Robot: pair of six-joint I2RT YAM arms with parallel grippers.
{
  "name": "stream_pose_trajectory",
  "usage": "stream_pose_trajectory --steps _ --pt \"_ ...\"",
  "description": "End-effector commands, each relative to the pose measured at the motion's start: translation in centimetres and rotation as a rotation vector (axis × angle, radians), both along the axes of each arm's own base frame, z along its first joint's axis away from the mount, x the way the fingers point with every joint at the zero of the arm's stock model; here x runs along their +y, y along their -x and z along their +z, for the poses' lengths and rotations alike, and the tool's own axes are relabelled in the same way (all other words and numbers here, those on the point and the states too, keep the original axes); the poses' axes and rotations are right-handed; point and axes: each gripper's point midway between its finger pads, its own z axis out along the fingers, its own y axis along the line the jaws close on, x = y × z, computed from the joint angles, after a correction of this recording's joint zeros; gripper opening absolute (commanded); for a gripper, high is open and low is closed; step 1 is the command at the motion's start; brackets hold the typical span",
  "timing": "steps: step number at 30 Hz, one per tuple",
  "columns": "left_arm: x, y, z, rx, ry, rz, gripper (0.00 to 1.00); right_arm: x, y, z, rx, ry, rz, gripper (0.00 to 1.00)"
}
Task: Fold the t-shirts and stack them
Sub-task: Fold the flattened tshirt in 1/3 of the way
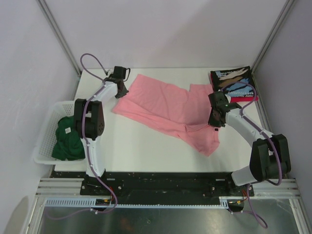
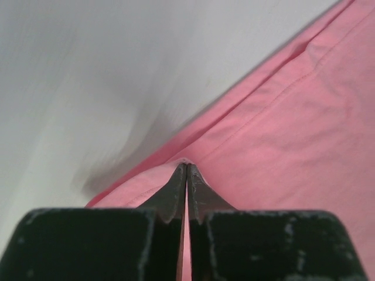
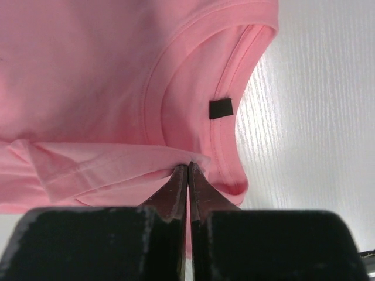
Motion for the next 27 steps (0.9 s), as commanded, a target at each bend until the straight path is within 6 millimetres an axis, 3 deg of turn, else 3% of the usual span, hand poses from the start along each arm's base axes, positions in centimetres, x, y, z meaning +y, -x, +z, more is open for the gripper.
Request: stream_pose_trajectory --steps 1,4,7,10,13,20,27 --pt "-0.2 -2.0 2.0 -0.06 -0.004 -0.028 0.12 -1.1 -1.2 1.0 -0.032 0.034 -0.027 0.06" --pt "0.1 -2.5 2.3 -0.066 0.02 -0.043 0.48 -1.4 -1.1 0.7 -0.018 0.033 -0.032 0.24" --pt "0.6 -2.3 3.0 -0.072 0.032 -0.054 0.6 -1.1 -1.2 1.3 -0.037 0.015 -0.026 0.33" --pt "0.3 -1.6 2.9 -0.058 0.048 -0.079 0.59 0.0 -1.4 2.5 -0.086 -0.019 -0.001 0.34" --pt "-0.2 0.1 1.9 -0.027 0.08 -0.084 0.53 2.4 -1.1 2.9 -0.102 -0.05 0.059 0.35" --pt "-1.4 3.6 -0.4 0.025 0.157 -0.092 0.51 9.2 0.1 0.4 -0.067 -0.044 0.226 0.35" --pt "-1.3 5.5 -0.4 0.031 0.16 -0.097 0.51 11.8 1.1 -2.2 -0.013 -0.032 0.271 0.35"
